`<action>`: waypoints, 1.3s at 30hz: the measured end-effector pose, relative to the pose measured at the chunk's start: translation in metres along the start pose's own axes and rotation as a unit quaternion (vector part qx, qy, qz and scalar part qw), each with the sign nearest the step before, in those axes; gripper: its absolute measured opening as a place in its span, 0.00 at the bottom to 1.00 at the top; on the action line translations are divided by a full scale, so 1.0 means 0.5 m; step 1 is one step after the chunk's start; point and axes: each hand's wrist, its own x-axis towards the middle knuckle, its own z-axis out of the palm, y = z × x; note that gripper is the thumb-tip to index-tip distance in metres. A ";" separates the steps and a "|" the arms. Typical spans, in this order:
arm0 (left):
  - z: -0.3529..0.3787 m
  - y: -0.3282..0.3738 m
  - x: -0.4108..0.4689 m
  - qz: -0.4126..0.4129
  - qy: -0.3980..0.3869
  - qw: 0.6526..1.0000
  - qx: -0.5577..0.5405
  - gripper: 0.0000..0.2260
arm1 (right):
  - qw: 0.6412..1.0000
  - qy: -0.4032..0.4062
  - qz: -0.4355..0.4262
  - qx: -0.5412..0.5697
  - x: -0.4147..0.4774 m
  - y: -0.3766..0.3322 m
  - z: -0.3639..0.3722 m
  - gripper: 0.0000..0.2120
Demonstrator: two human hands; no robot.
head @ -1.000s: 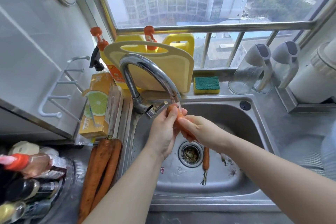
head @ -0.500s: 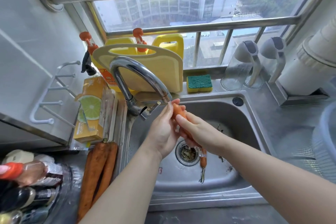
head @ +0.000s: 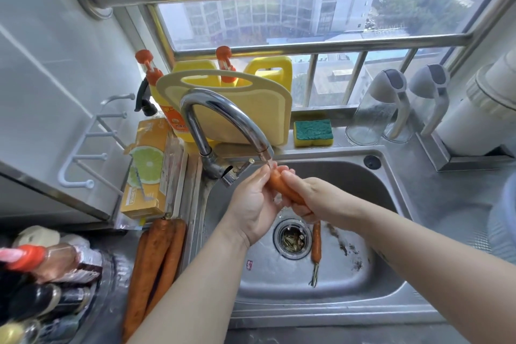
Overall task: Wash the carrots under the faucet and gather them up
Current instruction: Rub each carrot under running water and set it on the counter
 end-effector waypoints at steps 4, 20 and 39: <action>0.016 -0.006 -0.001 0.006 0.043 0.999 -0.005 0.13 | 0.915 0.138 -0.112 -0.363 0.000 0.005 -0.002 0.23; -0.030 0.025 -0.025 0.076 0.067 0.975 0.196 0.10 | 0.957 0.117 -0.102 -0.244 0.032 -0.039 0.018 0.25; -0.046 0.004 -0.045 0.034 0.091 0.967 0.234 0.07 | 0.978 0.152 -0.044 0.135 -0.035 -0.029 -0.034 0.04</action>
